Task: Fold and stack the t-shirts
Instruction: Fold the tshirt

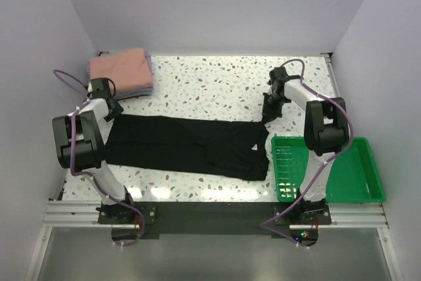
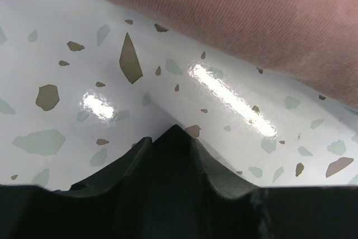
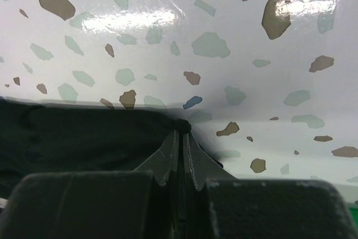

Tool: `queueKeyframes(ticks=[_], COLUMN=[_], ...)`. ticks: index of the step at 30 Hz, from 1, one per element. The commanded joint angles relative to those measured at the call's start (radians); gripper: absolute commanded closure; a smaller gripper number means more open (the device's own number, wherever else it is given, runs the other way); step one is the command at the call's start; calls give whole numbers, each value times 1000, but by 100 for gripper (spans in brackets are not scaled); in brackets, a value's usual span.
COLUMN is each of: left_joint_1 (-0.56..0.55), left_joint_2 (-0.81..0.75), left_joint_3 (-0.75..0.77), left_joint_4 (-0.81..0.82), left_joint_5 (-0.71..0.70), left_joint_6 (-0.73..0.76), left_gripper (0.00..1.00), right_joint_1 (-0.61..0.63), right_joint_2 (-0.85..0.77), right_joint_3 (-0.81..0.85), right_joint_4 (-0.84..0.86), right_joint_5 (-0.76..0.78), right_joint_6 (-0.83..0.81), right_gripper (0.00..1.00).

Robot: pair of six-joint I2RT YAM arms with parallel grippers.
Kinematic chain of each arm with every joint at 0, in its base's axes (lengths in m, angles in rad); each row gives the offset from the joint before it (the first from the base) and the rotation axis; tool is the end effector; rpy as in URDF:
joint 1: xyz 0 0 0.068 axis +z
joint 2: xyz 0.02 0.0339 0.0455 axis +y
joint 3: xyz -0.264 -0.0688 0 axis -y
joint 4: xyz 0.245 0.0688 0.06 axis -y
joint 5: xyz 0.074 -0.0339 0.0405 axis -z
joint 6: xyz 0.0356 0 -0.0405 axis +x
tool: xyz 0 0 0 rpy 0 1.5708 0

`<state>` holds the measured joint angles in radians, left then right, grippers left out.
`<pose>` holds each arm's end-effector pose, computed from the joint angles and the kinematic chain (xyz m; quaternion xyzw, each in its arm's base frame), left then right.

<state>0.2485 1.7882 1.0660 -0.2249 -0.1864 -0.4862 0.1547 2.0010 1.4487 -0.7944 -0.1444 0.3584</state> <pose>0.3513 0.0959 0.1659 -0.3670 0.8742 0.0517 0.3138 0.3889 0.0658 0.1695 0.0927 0.9868 0.0976 0.0897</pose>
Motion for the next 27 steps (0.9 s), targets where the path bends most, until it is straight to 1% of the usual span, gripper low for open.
queueKeyframes(ticks=[1, 3, 6, 10, 12, 13, 17, 27], left_joint_1=[-3, -3, -3, -8, -8, -8, -9, -2], left_joint_2=[22, 28, 42, 54, 56, 57, 56, 31], left_joint_3=[8, 8, 5, -4, -8, -14, -18, -1], left_joint_4=[35, 27, 29, 33, 32, 33, 22, 2], left_joint_5=[-18, -28, -27, -27, -34, -36, -48, -123], left_joint_6=[14, 9, 6, 3, 0, -3, -8, 12], left_gripper=[63, 64, 67, 69, 76, 85, 100, 100], right_joint_1=[-4, -6, -4, -6, -4, -4, -6, -6], right_joint_2=[-64, -68, -71, -73, -71, -74, -84, -96], right_joint_3=[-4, -4, -8, -10, -13, -13, -17, 12], right_joint_4=[7, 1, -2, 0, 3, 4, 11, 6], right_joint_5=[-14, -12, -14, -18, -21, -20, -17, 48], right_joint_6=[-6, -13, -18, -21, -22, -21, -18, -1], right_gripper=[100, 100, 100, 100, 100, 100, 100, 100])
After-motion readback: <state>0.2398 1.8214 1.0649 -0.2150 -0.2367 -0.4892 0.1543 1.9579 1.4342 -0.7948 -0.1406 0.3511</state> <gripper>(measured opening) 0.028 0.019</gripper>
